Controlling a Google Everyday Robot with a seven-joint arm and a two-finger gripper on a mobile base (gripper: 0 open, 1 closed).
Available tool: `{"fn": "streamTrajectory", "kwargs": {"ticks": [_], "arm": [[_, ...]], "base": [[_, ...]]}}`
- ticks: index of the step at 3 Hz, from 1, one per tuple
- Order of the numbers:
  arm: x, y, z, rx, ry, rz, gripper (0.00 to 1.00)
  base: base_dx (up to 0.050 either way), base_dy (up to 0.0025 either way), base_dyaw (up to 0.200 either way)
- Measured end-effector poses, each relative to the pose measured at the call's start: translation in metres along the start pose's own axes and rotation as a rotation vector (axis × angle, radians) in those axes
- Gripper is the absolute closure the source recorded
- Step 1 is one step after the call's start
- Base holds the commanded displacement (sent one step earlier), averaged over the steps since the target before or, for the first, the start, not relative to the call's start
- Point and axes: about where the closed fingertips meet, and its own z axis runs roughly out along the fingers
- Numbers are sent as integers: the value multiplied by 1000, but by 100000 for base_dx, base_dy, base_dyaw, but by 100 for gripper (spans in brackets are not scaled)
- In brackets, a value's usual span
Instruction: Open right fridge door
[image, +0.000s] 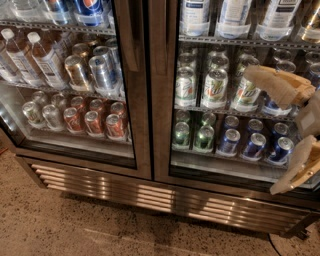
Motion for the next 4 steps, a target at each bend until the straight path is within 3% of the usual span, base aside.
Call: {"fn": "streamTrajectory", "kwargs": {"ticks": [1,2,3,4], "arm": [[0,0,0,0,0,0,0],[0,-23,3,3,-5,40,0],[0,-23,3,3,-5,40,0],[30,-26,10,-1,-20,107,0]], "base": [[0,0,0],[0,0,0],[0,0,0],[0,0,0]]}}
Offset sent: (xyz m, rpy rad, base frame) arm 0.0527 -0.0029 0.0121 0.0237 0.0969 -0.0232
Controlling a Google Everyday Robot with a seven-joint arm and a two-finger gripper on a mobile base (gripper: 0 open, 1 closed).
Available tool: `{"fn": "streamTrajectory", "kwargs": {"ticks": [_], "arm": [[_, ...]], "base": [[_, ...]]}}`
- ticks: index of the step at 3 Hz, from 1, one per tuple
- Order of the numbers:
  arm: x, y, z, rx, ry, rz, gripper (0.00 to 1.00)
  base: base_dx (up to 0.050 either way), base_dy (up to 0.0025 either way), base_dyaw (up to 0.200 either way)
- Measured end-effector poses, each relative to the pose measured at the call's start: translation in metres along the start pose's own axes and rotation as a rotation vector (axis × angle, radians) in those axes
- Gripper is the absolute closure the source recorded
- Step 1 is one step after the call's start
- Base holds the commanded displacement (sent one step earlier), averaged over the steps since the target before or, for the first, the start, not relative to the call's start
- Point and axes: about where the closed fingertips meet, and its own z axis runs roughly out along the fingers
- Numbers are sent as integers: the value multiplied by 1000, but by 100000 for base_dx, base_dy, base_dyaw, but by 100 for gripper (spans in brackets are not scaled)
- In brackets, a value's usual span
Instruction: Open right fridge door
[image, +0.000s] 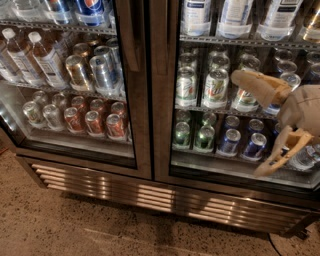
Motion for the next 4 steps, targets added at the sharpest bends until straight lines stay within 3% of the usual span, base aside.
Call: {"fn": "streamTrajectory", "kwargs": {"ticks": [1,2,4], "arm": [[38,-5,8,-4,-8,78,0],[38,-5,9,-5,-8,78,0],[30,1,63,-78,38,62,0]], "base": [[0,0,0],[0,0,0],[0,0,0]]}}
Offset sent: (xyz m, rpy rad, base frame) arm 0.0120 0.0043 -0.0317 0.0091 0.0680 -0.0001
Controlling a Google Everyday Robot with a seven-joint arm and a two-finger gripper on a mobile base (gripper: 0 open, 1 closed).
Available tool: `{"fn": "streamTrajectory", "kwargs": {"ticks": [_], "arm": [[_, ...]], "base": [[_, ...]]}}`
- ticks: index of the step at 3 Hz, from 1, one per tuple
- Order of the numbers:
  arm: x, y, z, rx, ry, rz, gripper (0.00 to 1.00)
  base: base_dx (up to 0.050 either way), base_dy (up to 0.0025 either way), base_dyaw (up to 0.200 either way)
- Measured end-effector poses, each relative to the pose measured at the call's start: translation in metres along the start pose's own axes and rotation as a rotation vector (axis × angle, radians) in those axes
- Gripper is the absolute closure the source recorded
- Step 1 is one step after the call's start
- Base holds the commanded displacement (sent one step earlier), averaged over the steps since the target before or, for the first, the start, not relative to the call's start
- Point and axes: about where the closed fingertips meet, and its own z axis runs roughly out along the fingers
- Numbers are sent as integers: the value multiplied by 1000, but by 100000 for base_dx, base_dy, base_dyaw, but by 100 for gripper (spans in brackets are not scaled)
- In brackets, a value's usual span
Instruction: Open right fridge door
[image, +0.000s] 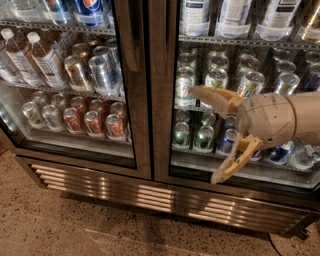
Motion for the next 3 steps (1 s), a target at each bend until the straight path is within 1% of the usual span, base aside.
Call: {"fn": "streamTrajectory", "kwargs": {"ticks": [1,2,3], "arm": [[0,0,1,-1,0,0,0],[0,-1,-1,12,0,4,0],[1,-3,-8,109,-77,-9,0]], "base": [[0,0,0],[0,0,0],[0,0,0]]}}
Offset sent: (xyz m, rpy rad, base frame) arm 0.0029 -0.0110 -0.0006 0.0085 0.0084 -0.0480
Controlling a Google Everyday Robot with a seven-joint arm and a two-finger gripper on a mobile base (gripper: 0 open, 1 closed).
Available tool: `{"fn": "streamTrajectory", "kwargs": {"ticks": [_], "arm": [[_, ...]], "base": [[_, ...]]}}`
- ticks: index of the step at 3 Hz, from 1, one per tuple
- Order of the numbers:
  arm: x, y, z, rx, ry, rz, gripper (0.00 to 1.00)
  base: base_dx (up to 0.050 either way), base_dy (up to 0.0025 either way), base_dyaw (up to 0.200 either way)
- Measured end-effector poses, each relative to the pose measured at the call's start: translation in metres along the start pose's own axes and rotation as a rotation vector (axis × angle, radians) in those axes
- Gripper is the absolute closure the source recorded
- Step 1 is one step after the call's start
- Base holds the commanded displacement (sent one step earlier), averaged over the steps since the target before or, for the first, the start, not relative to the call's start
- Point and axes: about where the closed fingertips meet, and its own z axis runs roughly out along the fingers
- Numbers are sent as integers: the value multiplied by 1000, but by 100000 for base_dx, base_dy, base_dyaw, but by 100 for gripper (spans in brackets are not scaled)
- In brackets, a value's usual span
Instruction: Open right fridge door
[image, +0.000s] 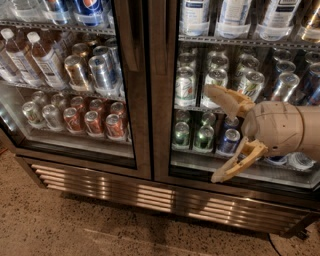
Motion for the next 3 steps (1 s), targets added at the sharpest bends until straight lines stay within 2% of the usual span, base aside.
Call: {"fn": "streamTrajectory", "kwargs": {"ticks": [1,2,3], "arm": [[-2,-2,2,83,-67,-14,0],[-2,-2,3,83,-67,-14,0],[-1,1,20,53,-49,-12,0]], "base": [[0,0,0],[0,0,0],[0,0,0]]}}
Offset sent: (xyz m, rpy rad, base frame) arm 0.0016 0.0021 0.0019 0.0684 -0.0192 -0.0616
